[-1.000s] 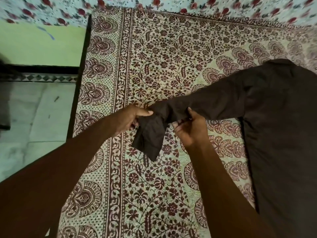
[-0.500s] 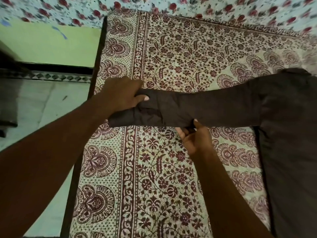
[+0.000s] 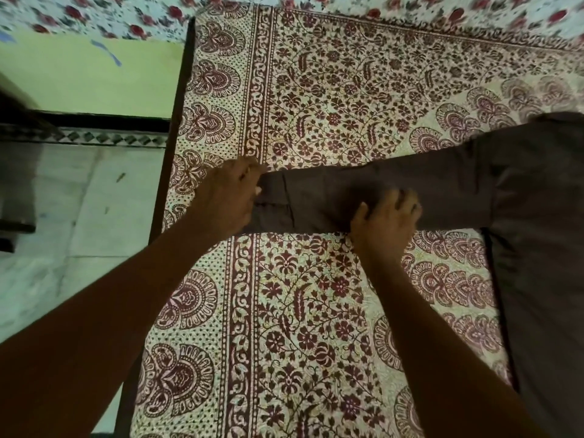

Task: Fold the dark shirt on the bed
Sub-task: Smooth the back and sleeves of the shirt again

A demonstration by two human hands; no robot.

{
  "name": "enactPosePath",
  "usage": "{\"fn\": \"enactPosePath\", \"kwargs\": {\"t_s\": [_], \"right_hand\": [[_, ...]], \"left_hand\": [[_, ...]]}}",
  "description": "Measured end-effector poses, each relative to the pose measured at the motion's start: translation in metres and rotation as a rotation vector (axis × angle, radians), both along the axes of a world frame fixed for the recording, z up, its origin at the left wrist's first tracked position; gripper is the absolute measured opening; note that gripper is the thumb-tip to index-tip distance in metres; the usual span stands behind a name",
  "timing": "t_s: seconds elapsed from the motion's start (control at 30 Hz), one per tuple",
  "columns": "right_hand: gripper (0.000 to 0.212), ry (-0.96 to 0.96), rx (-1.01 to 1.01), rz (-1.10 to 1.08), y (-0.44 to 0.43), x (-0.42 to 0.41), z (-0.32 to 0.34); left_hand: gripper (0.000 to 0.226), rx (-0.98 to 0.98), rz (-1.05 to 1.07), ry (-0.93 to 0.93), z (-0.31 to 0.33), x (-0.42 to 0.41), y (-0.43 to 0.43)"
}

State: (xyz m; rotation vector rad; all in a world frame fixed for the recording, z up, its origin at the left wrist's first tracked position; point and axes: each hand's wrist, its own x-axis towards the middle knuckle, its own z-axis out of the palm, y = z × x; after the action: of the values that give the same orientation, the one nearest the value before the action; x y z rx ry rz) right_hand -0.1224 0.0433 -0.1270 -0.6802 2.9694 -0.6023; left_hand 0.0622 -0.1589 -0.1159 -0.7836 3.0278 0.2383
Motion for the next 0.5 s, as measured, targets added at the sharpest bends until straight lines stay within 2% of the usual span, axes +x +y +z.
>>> {"fn": "enactPosePath", "kwargs": {"t_s": [0.07, 0.1, 0.23, 0.3, 0.37, 0.5], "right_hand": [[0.071, -0.117, 0.265, 0.114, -0.009, -0.011, -0.012], [0.076, -0.157, 0.334, 0.212, -0.014, -0.008, -0.019], [0.07, -0.143, 0.351, 0.704, -0.03, 0.023, -0.028], [0.061, -0.154, 0.285, 0.81, -0.029, 0.024, -0.028], [0.055, -0.113, 0.162, 0.763, -0.018, 0.012, -0.026], [0.049, -0.005, 0.066, 0.283, 0.023, -0.033, -0.026]], "left_hand": [[0.064, 0.093, -0.059, -0.152, -0.008, 0.009, 0.01], [0.069, 0.09, -0.042, -0.221, -0.01, 0.015, 0.013], [0.076, 0.034, 0.077, -0.21, -0.008, 0.023, 0.022], [0.069, 0.018, 0.14, -0.188, -0.002, 0.01, 0.032], [0.058, 0.006, 0.172, -0.138, 0.001, -0.007, 0.044], [0.058, 0.076, -0.029, -0.159, -0.009, -0.037, 0.063]]}}
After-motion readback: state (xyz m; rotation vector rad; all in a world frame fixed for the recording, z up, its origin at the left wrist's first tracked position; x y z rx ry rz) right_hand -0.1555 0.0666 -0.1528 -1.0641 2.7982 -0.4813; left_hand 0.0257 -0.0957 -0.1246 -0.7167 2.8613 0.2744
